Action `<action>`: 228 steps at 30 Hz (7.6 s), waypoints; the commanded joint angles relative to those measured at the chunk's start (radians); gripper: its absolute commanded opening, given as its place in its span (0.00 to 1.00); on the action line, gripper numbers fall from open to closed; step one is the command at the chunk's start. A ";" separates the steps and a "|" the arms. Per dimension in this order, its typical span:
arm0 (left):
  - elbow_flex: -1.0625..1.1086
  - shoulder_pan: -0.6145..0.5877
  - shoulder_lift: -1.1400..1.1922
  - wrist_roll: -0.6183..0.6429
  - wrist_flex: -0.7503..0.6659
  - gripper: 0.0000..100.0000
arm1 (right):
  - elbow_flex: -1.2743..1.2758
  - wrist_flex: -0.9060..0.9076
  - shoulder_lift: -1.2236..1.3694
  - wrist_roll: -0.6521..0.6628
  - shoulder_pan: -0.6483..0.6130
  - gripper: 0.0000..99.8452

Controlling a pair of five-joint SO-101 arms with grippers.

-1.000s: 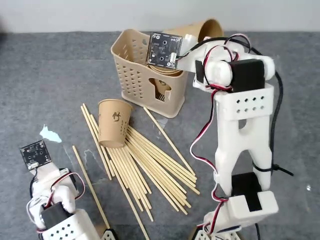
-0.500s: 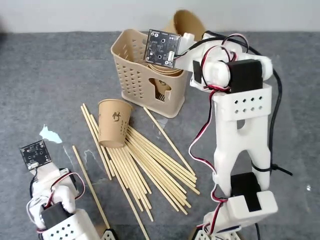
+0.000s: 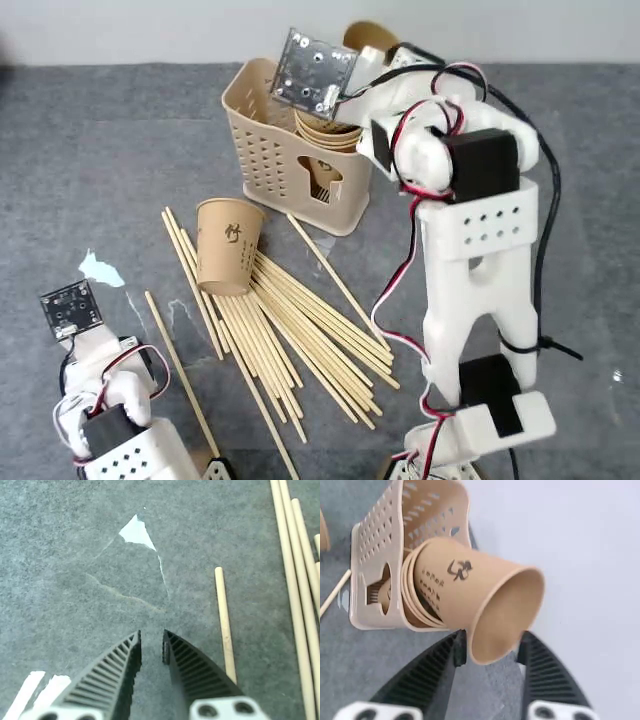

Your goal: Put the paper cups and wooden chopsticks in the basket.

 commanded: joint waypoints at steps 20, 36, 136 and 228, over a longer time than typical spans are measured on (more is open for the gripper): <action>-0.015 -0.006 -0.003 -0.006 -0.005 0.08 | -0.002 -0.383 0.085 -0.087 -0.005 0.01; -0.015 -0.006 -0.003 -0.006 -0.005 0.08 | -0.008 -0.464 0.213 -0.092 -0.125 0.01; -0.015 -0.006 -0.003 -0.006 -0.005 0.08 | -0.006 0.217 0.625 -0.193 -0.504 0.19; -0.015 -0.006 -0.003 -0.006 -0.005 0.08 | 0.000 -0.128 0.044 0.548 0.170 0.01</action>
